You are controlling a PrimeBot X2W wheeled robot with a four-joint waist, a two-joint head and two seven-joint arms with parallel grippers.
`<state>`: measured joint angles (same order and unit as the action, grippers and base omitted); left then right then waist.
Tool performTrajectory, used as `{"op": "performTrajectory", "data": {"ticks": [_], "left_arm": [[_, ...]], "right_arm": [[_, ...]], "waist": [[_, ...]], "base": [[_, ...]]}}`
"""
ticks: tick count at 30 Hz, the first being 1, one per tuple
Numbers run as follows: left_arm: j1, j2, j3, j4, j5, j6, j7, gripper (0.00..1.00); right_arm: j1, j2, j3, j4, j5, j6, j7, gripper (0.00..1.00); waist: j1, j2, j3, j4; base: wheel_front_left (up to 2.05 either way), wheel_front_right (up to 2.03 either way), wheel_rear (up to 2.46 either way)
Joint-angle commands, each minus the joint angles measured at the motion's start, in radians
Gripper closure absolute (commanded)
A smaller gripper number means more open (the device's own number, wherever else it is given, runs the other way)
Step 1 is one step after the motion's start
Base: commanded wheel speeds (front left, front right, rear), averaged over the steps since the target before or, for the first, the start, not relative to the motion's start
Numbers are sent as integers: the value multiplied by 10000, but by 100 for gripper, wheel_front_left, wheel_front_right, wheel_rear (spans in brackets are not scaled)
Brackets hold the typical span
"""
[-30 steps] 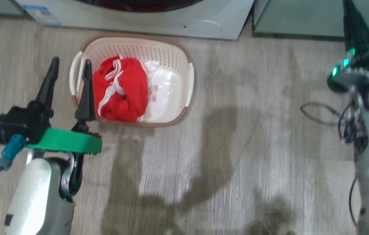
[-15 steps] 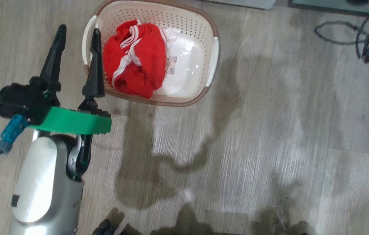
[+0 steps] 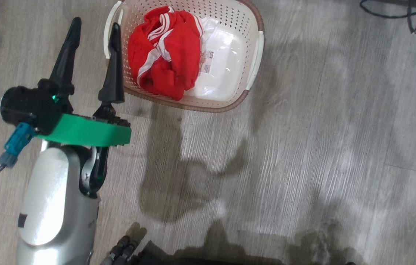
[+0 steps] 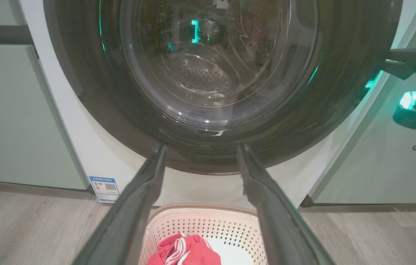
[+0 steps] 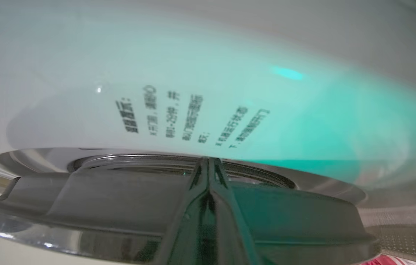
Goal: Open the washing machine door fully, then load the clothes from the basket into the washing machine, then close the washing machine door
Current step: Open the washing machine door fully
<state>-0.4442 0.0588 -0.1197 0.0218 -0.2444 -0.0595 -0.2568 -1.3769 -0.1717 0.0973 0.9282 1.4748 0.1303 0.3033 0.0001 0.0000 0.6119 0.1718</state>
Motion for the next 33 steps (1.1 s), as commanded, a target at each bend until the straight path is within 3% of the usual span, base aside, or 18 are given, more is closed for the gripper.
{"op": "performTrajectory", "data": {"ticks": [1, 17, 33], "left_arm": [[-152, 133, 400, -264, 143, -52, -49, 0], [-54, -18, 547, -40, 360, -224, -49, 0], [678, -68, 723, 206, 398, -191, -49, 0]], "right_arm": [[-440, 320, 74, -258, -78, 4, 88, 100], [-39, 377, 118, -215, 220, 4, 1472, 100], [2445, 496, 395, -2007, 684, 4, 3168, 100]], "waist": [[-1, 0, 15, 23], [-1, 0, -353, -11], [-1, 0, -1591, 183]], "base": [[0, 0, 0], [0, 0, 0], [0, 0, 0]]}}
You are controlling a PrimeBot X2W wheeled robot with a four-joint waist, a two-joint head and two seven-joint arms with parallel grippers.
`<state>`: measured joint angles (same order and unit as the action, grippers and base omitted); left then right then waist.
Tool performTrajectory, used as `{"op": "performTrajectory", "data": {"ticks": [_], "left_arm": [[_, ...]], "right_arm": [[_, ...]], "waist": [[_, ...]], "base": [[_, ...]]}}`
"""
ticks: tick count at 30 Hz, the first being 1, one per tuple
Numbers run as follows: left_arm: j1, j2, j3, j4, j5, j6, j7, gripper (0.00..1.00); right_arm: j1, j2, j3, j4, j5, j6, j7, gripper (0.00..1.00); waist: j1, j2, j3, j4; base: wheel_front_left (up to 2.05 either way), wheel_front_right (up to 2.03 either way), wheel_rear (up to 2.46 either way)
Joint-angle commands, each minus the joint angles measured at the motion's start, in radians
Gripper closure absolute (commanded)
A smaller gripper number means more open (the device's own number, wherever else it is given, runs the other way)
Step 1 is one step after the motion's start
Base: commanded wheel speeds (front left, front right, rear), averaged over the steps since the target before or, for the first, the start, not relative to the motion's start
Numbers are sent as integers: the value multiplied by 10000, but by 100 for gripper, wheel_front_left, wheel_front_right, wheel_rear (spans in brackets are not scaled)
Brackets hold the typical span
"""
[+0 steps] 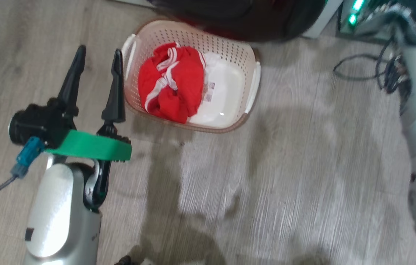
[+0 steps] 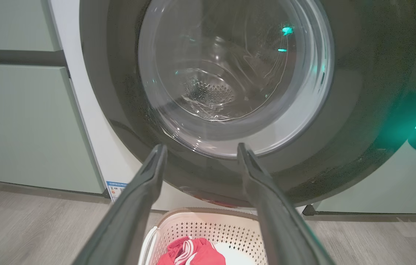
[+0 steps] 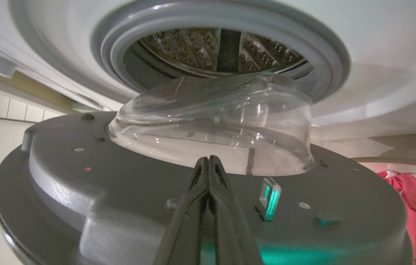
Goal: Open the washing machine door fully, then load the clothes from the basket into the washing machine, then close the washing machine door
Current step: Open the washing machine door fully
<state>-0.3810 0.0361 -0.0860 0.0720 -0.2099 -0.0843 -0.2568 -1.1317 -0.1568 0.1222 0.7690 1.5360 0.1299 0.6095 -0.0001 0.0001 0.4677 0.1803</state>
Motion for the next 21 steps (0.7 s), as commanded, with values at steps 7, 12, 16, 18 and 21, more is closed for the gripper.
{"op": "performTrajectory", "data": {"ticks": [7, 12, 16, 18, 21], "left_arm": [[570, 149, 395, -200, 10, 143, -49, 0], [938, 146, 384, -120, -49, 230, -49, 0], [1246, 144, 362, -47, -187, 324, -49, 0], [1381, 143, 359, -13, -268, 374, -49, 0], [1515, 143, 293, 10, -372, 444, -49, 0]], "right_arm": [[1359, 451, 435, -1377, 128, 8, 610, 100], [2322, 519, 642, -1957, 115, 8, 822, 100], [2925, 551, 755, -2310, 107, 8, 941, 100], [3157, 568, 858, -2437, 30, 8, 983, 100], [3475, 618, 964, -2550, -17, 8, 1048, 100]], "waist": [[1, -1, -767, 537], [1, -1, -1243, 954], [1, -1, -1579, 1317], [1, -1, -1701, 1503], [1, -1, -1879, 1841]], "base": [[0, 0, 0], [0, 0, 0], [0, 0, 0], [0, 0, 0], [0, 0, 0]]}}
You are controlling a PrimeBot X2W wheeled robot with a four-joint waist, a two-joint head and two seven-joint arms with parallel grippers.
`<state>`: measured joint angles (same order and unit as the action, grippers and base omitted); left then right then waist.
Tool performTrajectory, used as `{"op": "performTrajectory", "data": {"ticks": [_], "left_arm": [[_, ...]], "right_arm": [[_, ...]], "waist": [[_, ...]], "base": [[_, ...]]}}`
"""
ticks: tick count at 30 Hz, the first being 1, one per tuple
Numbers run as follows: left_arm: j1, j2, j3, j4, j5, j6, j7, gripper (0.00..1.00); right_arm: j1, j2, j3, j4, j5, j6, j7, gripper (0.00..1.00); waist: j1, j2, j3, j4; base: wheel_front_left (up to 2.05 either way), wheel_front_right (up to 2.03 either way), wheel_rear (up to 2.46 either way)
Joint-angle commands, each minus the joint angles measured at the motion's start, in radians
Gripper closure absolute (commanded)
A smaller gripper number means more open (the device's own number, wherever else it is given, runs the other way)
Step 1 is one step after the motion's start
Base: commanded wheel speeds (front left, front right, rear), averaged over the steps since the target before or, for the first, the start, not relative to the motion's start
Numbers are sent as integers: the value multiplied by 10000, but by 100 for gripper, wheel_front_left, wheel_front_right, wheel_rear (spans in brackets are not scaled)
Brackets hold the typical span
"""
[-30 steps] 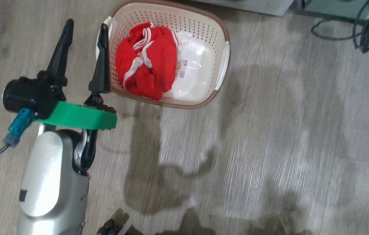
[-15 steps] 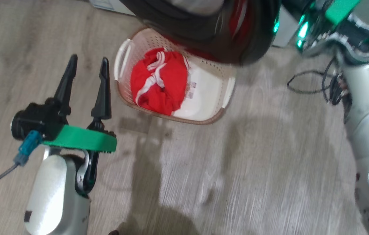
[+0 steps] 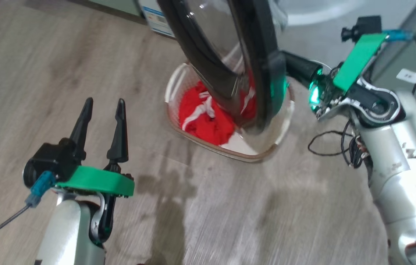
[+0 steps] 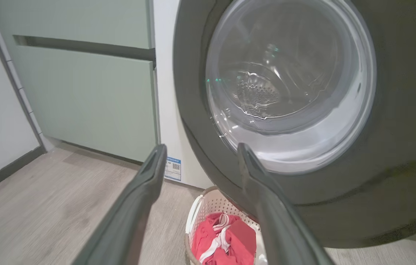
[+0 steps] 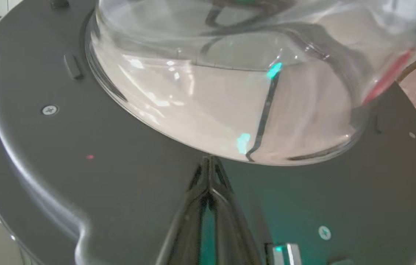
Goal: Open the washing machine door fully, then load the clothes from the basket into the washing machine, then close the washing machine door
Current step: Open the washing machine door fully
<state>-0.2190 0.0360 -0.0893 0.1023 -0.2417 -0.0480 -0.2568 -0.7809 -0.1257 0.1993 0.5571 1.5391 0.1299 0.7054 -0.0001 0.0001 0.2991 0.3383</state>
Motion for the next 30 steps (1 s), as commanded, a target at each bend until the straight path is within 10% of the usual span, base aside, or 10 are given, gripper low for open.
{"op": "performTrajectory", "data": {"ticks": [1, 30], "left_arm": [[-72, 144, 308, -286, -81, 108, -49, 0], [448, 143, 109, -41, -190, 314, -49, 0]], "right_arm": [[64, 331, 218, -458, -44, 8, 116, 100], [1879, 692, -123, -841, 255, 8, -703, 100]], "waist": [[1, -1, -242, 376], [1, -1, -1117, 1214]], "base": [[0, 0, 0], [0, 0, 0]]}}
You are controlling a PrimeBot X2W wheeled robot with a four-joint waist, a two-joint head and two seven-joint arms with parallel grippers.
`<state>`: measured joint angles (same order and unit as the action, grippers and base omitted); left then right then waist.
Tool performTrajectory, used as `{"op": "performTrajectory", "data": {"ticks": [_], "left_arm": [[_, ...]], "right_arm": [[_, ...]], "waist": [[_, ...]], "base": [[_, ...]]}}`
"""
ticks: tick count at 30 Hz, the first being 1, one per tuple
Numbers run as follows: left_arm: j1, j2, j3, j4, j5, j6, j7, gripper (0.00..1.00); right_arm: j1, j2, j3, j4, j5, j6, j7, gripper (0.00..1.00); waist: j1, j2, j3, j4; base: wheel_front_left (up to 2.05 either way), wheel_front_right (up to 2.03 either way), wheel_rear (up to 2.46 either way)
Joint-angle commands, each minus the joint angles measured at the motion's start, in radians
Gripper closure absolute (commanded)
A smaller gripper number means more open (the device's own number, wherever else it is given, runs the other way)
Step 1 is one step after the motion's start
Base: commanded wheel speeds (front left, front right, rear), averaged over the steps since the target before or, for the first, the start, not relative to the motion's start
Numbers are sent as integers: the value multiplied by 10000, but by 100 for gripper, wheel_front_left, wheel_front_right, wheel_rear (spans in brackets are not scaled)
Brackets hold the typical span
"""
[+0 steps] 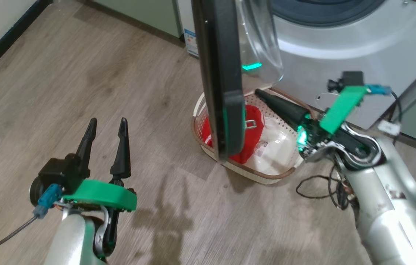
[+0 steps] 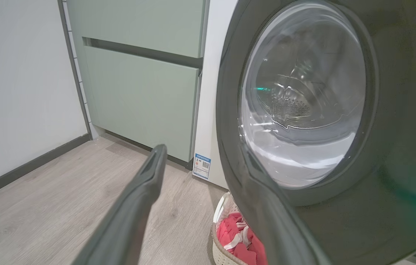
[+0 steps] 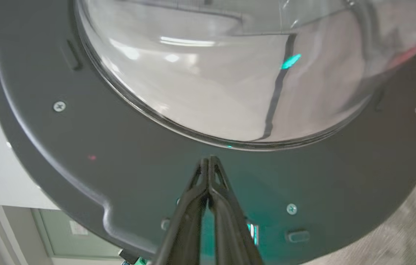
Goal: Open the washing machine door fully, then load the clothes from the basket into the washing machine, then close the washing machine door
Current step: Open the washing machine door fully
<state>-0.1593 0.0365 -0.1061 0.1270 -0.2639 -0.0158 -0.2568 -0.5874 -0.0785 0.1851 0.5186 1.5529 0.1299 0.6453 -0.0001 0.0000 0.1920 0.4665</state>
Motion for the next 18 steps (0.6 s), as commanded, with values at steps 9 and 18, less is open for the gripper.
{"op": "performTrajectory", "data": {"ticks": [9, 18], "left_arm": [[-81, 201, 357, -267, 84, -48, -49, 0], [-79, 343, 448, -198, 74, -30, -49, 0]], "right_arm": [[1874, 140, -967, -2538, 517, 8, -1252, 0], [3571, 187, -1405, -4166, -22, 8, -2812, 0]], "waist": [[1, 0, -168, -704], [1, 0, -258, -1328]], "base": [[0, 0, 0], [0, 0, 0]]}}
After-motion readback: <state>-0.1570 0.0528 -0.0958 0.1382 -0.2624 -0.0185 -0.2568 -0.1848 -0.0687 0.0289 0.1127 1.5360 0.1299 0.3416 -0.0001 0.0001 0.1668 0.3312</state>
